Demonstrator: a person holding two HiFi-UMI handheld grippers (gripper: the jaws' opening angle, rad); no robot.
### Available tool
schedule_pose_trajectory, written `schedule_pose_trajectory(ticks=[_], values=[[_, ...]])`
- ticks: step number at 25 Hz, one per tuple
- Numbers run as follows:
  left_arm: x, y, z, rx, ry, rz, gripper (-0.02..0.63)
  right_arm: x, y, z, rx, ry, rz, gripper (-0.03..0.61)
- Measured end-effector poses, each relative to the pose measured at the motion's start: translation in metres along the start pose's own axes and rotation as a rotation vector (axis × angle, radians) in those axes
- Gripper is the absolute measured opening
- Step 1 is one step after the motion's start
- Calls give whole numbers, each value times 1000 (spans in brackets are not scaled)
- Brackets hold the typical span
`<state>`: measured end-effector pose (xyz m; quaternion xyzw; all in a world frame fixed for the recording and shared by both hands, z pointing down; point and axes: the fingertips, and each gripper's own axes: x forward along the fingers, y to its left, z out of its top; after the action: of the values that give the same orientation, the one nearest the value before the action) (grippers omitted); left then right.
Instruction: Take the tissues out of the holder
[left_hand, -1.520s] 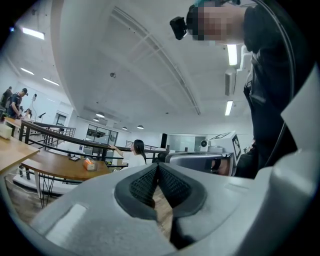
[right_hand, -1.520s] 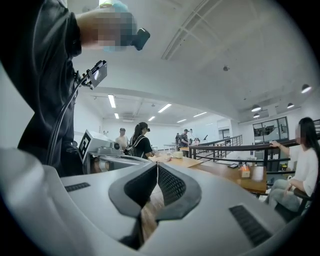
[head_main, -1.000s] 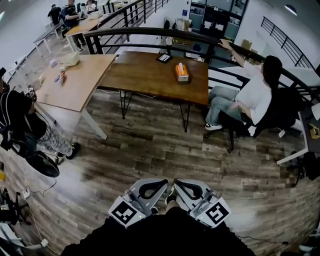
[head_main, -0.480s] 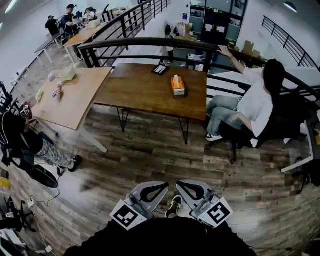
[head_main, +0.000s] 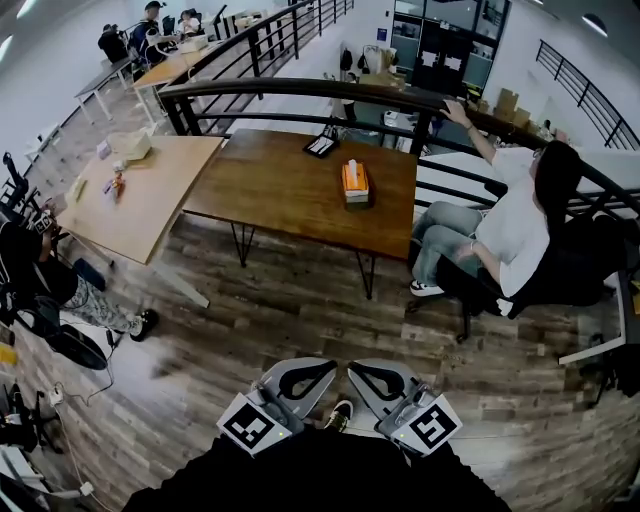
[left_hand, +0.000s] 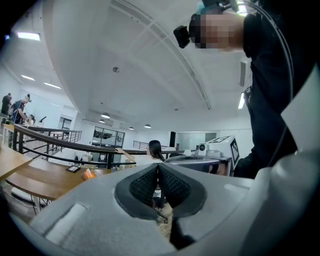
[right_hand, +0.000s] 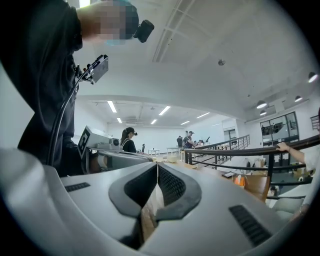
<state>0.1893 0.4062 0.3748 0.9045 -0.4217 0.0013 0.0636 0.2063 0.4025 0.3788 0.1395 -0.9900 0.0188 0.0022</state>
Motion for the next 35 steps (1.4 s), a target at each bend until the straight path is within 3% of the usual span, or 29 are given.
schedule_pose_trajectory(ticks=[11,17,35], values=[[33,35,0,-4,7,34,8,16,-47,-1,6,9,8,6],[49,67,-3,-20,17,7,8,40,-72,-1,11,6,-7,6],[90,225,30,0,9,-124,9,171,-173,15,14,33,-138,6]])
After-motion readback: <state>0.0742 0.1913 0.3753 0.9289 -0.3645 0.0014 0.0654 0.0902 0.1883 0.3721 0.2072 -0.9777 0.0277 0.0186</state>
